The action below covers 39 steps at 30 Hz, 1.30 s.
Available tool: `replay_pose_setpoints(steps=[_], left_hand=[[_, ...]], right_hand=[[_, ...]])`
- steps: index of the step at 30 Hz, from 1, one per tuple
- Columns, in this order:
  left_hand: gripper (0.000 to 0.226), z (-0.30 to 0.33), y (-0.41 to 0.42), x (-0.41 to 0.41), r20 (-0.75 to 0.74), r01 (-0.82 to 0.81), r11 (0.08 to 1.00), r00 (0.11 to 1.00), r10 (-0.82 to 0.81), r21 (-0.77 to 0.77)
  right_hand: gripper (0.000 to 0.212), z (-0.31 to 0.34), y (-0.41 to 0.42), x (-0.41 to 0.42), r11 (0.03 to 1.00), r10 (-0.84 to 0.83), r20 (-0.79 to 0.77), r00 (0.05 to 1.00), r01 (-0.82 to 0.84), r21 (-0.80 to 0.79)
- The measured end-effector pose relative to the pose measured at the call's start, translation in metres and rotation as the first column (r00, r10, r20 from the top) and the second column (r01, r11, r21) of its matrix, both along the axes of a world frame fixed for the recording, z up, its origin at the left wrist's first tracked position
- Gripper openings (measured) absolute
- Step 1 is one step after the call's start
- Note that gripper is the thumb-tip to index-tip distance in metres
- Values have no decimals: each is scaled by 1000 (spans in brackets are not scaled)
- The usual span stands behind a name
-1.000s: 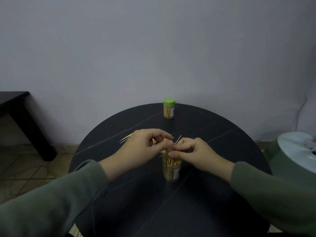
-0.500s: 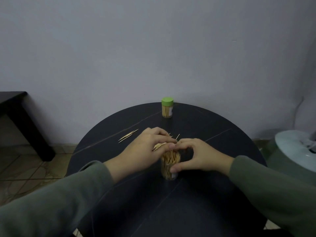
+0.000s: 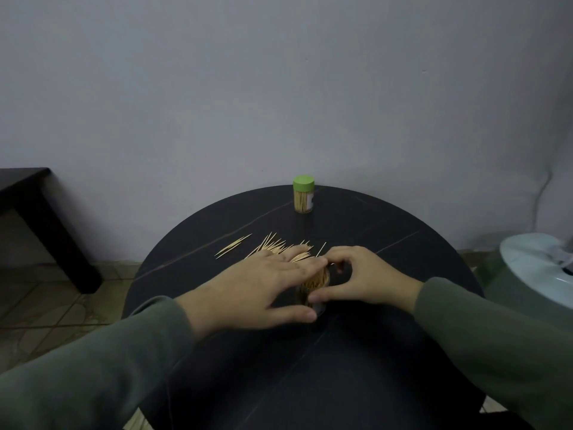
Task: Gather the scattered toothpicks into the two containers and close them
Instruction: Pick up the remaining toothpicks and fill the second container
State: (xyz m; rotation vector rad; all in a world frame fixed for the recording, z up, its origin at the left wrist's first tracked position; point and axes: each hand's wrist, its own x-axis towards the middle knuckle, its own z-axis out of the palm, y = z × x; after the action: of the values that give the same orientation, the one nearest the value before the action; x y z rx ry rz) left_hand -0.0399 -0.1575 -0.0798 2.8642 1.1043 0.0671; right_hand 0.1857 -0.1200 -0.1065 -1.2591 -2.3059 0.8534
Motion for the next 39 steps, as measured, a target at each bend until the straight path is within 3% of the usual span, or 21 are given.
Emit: replay_pose_setpoints(steps=[4, 8, 12, 16, 20, 26, 32, 37, 39], left_hand=[[67, -2, 5, -1, -9, 39, 983, 999, -38, 181], [50, -4, 12, -5, 70, 57, 914, 993, -93, 401], [53, -6, 12, -5, 144, 43, 934, 984, -100, 356], [67, -8, 9, -3, 2, 141, 951, 989, -147, 277], [74, -10, 9, -2, -81, 4, 991, 997, 6, 130], [51, -7, 17, -12, 142, 20, 942, 987, -72, 334], [61, -13, 19, -15, 6, 90, 952, 995, -96, 292], [65, -11, 15, -10, 78, 59, 937, 993, -91, 344], [66, -12, 15, -11, 45, 88, 940, 993, -109, 330]], right_hand=[[57, -1, 1, -1, 1000, 5, -3, 1000, -5, -13], [67, -5, 4, -1, 1000, -21, 13, 1000, 21, 0], [73, -6, 5, 1, 1000, -19, 8, 1000, 19, -8], [64, -5, 4, -1, 1000, -5, -10, 1000, 5, -15], [63, -4, 4, -1, 1000, -11, -10, 1000, 11, 11], [75, -3, 4, 1, 1000, -15, 19, 1000, 15, -21], [61, -1, 3, 0, 1000, -11, 26, 1000, 11, -17], [77, -3, 3, 0, 1000, -7, 25, 1000, 7, 7], [72, -3, 3, 1, 1000, -9, 13, 1000, 9, 6]])
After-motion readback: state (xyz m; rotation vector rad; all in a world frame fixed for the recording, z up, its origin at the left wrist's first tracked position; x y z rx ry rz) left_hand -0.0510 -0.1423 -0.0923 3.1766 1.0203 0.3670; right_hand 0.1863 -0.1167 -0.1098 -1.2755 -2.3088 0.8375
